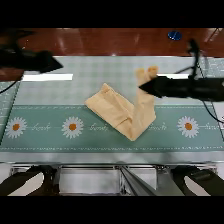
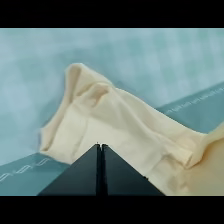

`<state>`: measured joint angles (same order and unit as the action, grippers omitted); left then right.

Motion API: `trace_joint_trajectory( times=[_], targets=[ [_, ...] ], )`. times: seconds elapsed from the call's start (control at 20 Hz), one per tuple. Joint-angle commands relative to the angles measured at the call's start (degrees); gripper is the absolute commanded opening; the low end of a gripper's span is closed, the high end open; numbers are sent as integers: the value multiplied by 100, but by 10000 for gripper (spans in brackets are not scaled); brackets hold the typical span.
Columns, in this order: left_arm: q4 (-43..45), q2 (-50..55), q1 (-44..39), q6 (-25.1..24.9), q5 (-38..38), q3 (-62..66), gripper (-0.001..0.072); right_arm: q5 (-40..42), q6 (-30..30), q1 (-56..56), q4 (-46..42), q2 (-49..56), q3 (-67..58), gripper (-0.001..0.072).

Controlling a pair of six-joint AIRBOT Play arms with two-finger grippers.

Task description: Fold the shirts.

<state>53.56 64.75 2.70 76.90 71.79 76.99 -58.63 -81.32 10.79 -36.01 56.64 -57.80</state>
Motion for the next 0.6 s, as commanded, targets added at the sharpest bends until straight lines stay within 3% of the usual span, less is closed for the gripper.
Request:
trace_joint_trajectory(
  times=[0.0, 0.2, 0.25, 0.3, 0.35, 0.4, 0.55],
  targets=[
    [260, -1836, 1045, -144, -118, -1147, 20, 796, 295, 901, 118, 1928, -1147, 20],
    [129, -2900, 1008, -125, -387, -2347, 20, 1113, 223, 1305, 201, 3665, -2114, 20],
    [68, -2957, 946, -122, -428, -2544, 20, 1099, 203, 1392, 378, 3967, -2253, 48],
    [-7, -2940, 892, -125, -439, -2699, 20, 1060, 203, 1478, 614, 4170, -2323, 154],
    [-74, -2907, 846, -125, -525, -2826, 20, 997, 214, 1574, 835, 4299, -2341, 320],
    [-166, -2870, 820, -125, -688, -2953, 20, 866, 284, 1646, 879, 4332, -2345, 415],
    [-350, -2691, 826, -120, -1108, -3062, 20, -323, 315, 1366, 614, 4074, -2439, 415]
  ],
)
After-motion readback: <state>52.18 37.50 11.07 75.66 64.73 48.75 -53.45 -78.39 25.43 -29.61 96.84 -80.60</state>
